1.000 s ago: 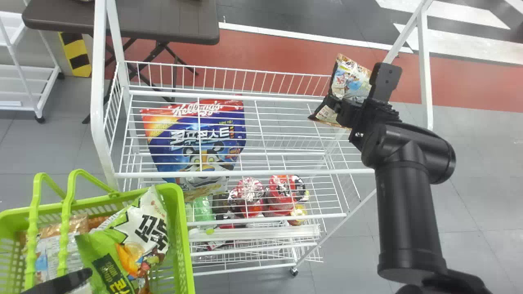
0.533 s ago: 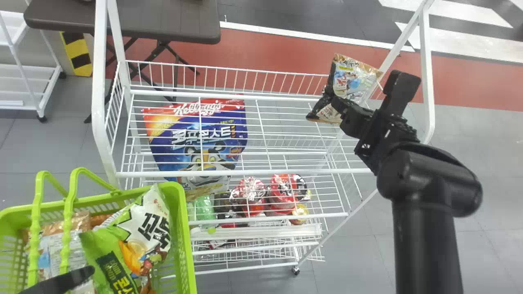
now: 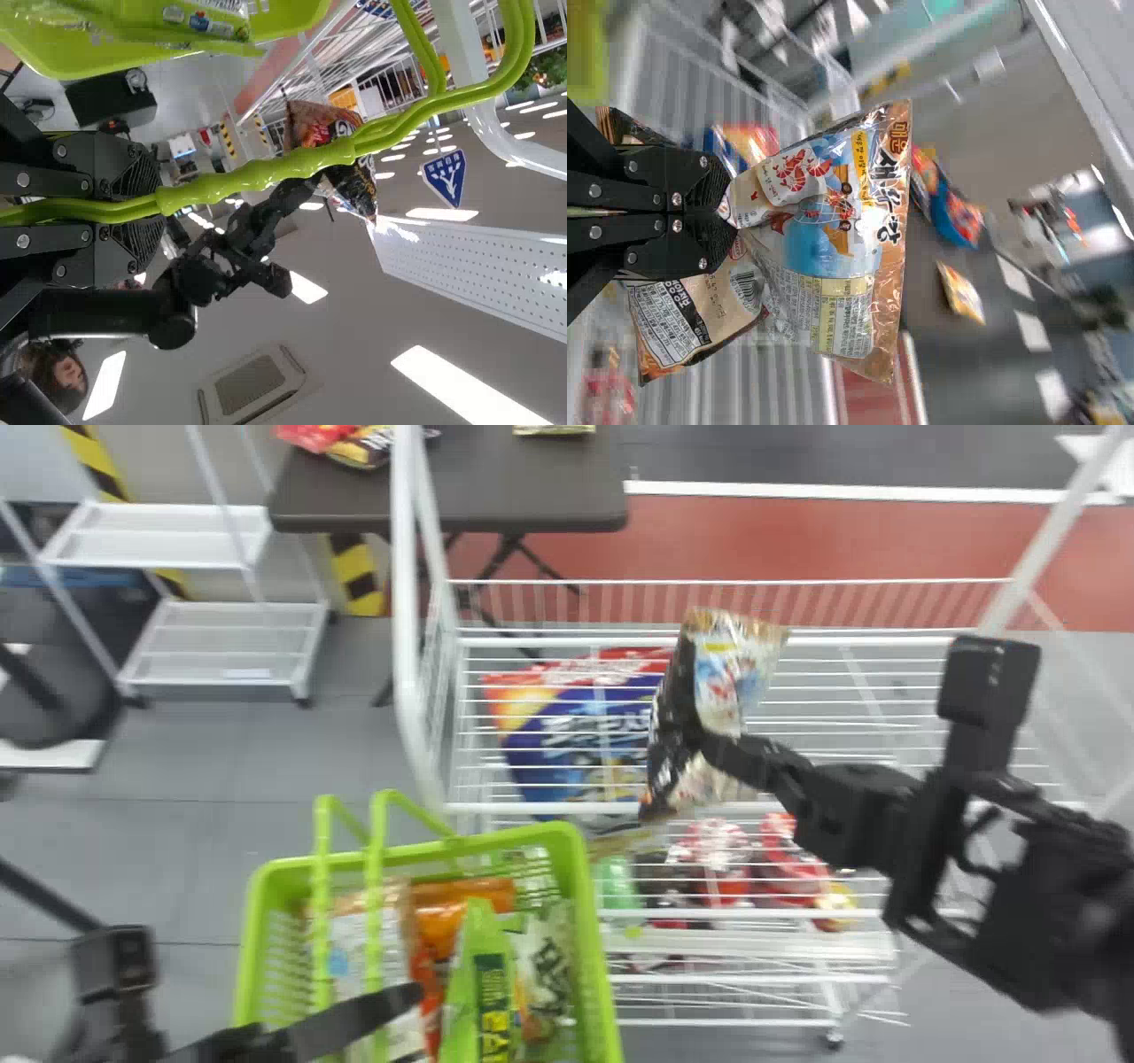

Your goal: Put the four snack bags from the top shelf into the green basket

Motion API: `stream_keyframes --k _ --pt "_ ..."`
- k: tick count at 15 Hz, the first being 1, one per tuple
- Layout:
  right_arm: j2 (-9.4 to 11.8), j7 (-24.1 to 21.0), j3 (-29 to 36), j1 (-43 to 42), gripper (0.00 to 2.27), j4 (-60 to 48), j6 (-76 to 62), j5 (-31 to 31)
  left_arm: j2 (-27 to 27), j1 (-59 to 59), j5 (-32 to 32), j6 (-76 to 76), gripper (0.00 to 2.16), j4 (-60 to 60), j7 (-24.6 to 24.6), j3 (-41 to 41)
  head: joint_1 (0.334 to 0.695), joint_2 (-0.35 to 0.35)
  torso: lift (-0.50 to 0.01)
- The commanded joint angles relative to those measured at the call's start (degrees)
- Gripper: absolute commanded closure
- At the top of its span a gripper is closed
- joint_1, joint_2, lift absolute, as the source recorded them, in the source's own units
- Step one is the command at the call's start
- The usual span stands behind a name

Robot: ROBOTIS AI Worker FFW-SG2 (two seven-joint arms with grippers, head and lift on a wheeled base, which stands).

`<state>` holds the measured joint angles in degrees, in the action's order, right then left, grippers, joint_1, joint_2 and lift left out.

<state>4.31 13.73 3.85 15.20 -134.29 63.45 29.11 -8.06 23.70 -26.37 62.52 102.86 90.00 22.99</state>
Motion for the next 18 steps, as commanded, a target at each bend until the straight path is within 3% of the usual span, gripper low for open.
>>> stream_keyframes --k 1,6,14,15,16,17,18 --pt "0.0 1.73 -2.71 3.09 2.25 -2.29 4.36 4.46 -0.03 -0.15 0.0 0.02 2.15 0.06 0.57 -0.05 0.695 0.124 0.0" --pt "-0.35 3.93 -9.48 3.61 2.25 0.35 7.35 10.88 -0.03 -0.41 0.0 0.02 2.15 0.14 0.57 -0.67 0.695 0.335 0.0" --pt "-0.44 3.05 -12.82 -5.18 2.25 15.81 23.17 12.99 -0.11 -0.41 -0.09 0.02 2.15 0.14 0.57 -0.84 0.695 0.35 0.0" --pt "-0.35 2.97 -13.34 -6.76 2.07 16.69 25.81 12.73 -0.11 -0.41 -0.09 0.02 2.15 0.14 0.57 -1.02 0.695 0.35 0.0" --pt "-0.18 2.97 -13.52 -7.72 1.64 17.4 26.63 12.46 -0.03 -0.41 -0.09 0.02 2.15 0.14 0.57 -1.02 0.695 0.35 0.0" --pt "-0.09 2.97 -13.52 -7.99 0.44 17.4 26.63 11.76 -0.03 -0.41 -0.09 0.02 2.15 0.14 0.57 -1.02 0.695 0.35 0.0" --pt "0.09 2.97 -13.17 -7.81 0.0 17.13 26.63 11.5 -0.03 -0.41 -0.09 0.02 2.15 0.14 0.57 -1.02 0.695 0.35 0.0"
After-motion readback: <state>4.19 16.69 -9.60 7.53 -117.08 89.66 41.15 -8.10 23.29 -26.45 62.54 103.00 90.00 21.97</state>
